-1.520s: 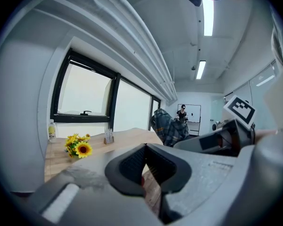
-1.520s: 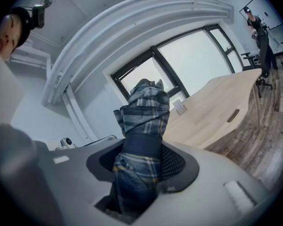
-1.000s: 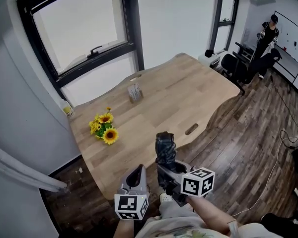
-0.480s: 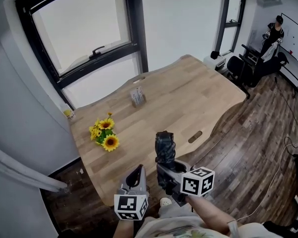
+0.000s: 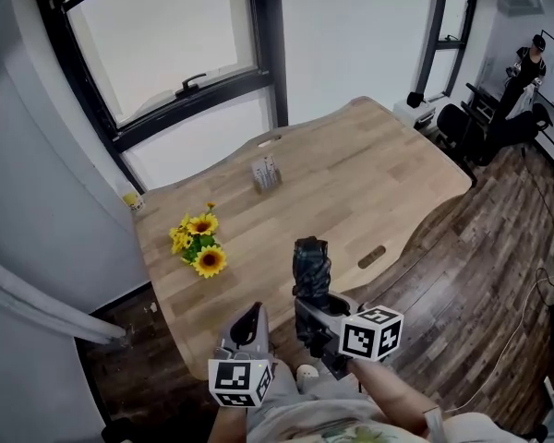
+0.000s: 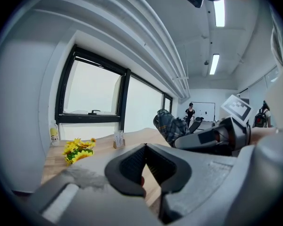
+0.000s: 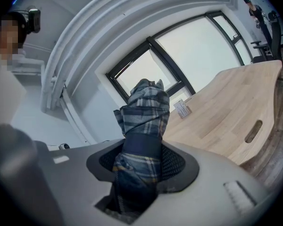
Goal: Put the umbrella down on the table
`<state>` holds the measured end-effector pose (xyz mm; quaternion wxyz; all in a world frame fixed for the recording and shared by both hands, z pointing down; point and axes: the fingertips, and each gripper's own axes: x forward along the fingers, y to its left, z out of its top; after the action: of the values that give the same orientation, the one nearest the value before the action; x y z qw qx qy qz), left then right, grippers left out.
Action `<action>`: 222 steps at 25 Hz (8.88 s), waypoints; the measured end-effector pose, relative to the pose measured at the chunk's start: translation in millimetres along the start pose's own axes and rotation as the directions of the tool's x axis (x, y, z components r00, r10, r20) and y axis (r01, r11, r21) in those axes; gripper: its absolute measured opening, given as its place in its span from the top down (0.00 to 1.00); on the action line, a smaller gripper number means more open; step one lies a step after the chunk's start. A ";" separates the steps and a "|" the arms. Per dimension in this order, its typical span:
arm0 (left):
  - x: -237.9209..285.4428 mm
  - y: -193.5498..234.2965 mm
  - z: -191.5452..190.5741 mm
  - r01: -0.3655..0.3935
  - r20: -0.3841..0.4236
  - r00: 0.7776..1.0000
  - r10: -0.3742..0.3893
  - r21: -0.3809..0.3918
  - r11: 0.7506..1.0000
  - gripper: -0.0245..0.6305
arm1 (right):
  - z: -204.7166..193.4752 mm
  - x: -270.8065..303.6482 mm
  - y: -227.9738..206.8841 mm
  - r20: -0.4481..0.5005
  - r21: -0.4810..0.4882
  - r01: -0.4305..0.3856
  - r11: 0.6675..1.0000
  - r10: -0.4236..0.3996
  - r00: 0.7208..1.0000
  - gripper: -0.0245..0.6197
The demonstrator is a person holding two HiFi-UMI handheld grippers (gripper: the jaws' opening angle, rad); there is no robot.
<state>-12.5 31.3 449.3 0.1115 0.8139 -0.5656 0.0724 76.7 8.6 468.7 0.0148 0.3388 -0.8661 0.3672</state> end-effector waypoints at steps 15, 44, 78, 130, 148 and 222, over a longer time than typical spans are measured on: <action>50.0 42.2 11.7 0.072 -0.052 0.996 -0.072 0.013 0.997 0.96 | 35.8 61.0 -10.8 0.021 0.036 0.014 0.999 -0.015 1.000 0.66; 108.3 108.5 22.1 0.114 -0.063 0.991 -0.116 -0.029 0.993 0.96 | 80.2 138.5 -34.2 0.031 0.024 0.075 0.997 -0.075 0.997 0.66; 118.3 130.7 7.1 0.087 -0.094 0.991 -0.094 -0.068 0.994 0.96 | 59.0 173.2 -51.6 -0.065 0.040 0.092 0.995 -0.090 0.994 0.66; 124.8 149.3 -3.4 0.052 -0.130 0.990 -0.062 -0.079 0.995 0.96 | 13.8 204.7 -88.1 -0.212 0.066 0.139 0.988 -0.122 0.970 0.66; 130.3 151.1 -7.1 0.046 -0.143 0.988 -0.059 -0.091 0.995 0.96 | -3.6 211.4 -105.5 -0.271 0.073 0.166 0.983 -0.141 0.952 0.66; 132.7 166.5 -24.2 0.019 -0.199 0.979 -0.038 -0.094 0.995 0.96 | -99.5 247.6 -170.5 -0.500 0.076 0.282 0.956 -0.208 0.841 0.65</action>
<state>-121.9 -138.3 521.5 0.2060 0.8045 -0.5425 0.1266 -34.3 -155.0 716.0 0.2539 0.3439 -0.7543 0.4982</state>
